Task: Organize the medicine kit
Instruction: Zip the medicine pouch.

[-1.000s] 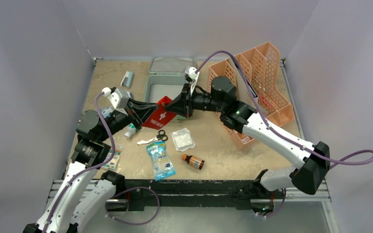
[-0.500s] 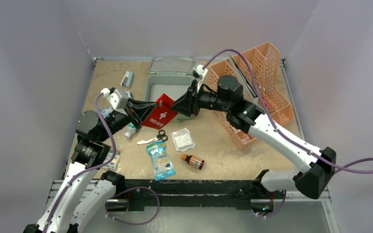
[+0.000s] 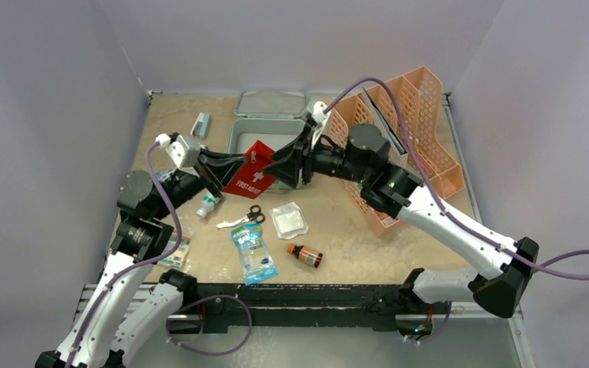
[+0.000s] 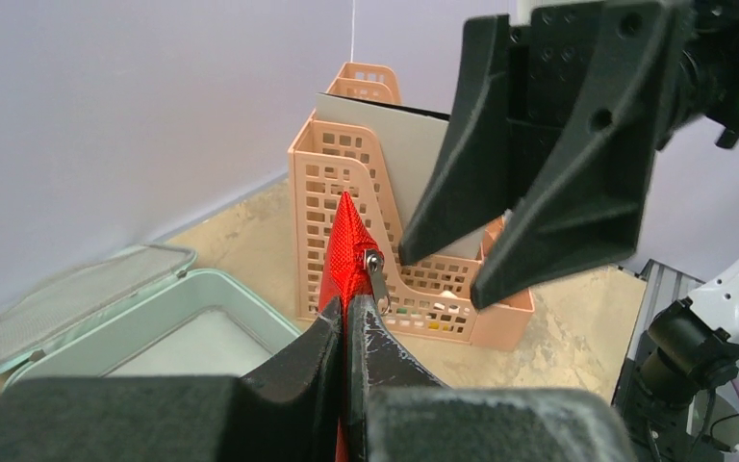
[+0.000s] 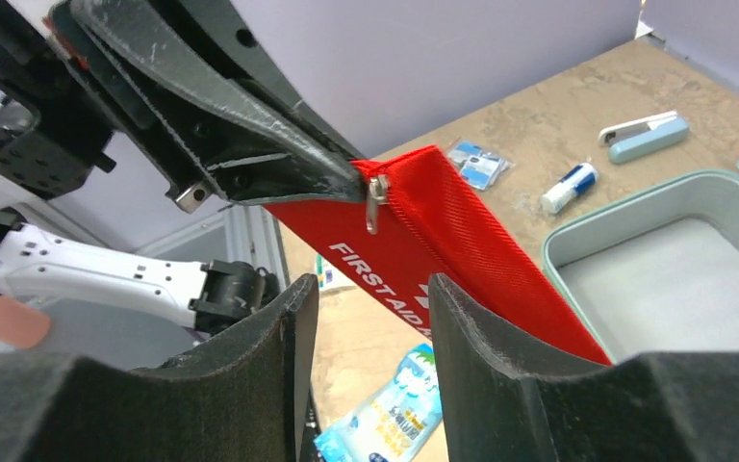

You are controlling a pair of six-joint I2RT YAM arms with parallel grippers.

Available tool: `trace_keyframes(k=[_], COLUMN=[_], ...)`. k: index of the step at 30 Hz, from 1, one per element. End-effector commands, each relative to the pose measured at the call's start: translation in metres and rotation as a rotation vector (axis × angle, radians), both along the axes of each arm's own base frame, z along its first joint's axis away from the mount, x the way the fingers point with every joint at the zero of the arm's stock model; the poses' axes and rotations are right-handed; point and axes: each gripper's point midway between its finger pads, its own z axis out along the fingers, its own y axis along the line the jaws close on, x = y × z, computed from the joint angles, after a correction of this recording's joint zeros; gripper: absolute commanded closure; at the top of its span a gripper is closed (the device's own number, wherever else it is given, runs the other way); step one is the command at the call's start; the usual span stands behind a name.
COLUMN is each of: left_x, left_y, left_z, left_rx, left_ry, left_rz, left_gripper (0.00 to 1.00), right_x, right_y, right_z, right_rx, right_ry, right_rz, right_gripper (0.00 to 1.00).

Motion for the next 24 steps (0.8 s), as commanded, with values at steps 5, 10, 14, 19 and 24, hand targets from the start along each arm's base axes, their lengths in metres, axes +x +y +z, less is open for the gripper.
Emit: trace_keyframes(k=[5,10,14,19,24], left_x=[-0.005,-0.008,-0.011,-0.013,-0.014], left_y=[0.002,0.001,0.000,-0.001,-0.001], left_z=[0.034,0.037,0.036,0.035,0.035], left_rx=[-0.050,-0.055,-0.051,-0.050,-0.052], left_ry=[-0.025,-0.021,-0.011,-0.003,0.004], left_rz=[-0.001,-0.011,-0.023,-0.036,-0.040], left_gripper=[1.00,1.00,1.00,1.00,1.00], right_x=[0.004,0.014,0.018,0.017,0.014], right_y=[0.007,0.009,0.014,0.023,0.033], right_z=[0.026,0.034,0.036,0.031,0.029], right_rx=[-0.104,-0.134,-0.161,-0.199,-0.237], right_ry=[-0.489,-0.672,-0.771,-0.861,-0.948], right_rz=[-0.161,-0.193,-0.202,-0.184,-0.194], right_gripper=[0.49,0.46,0.45,0.45,0.39])
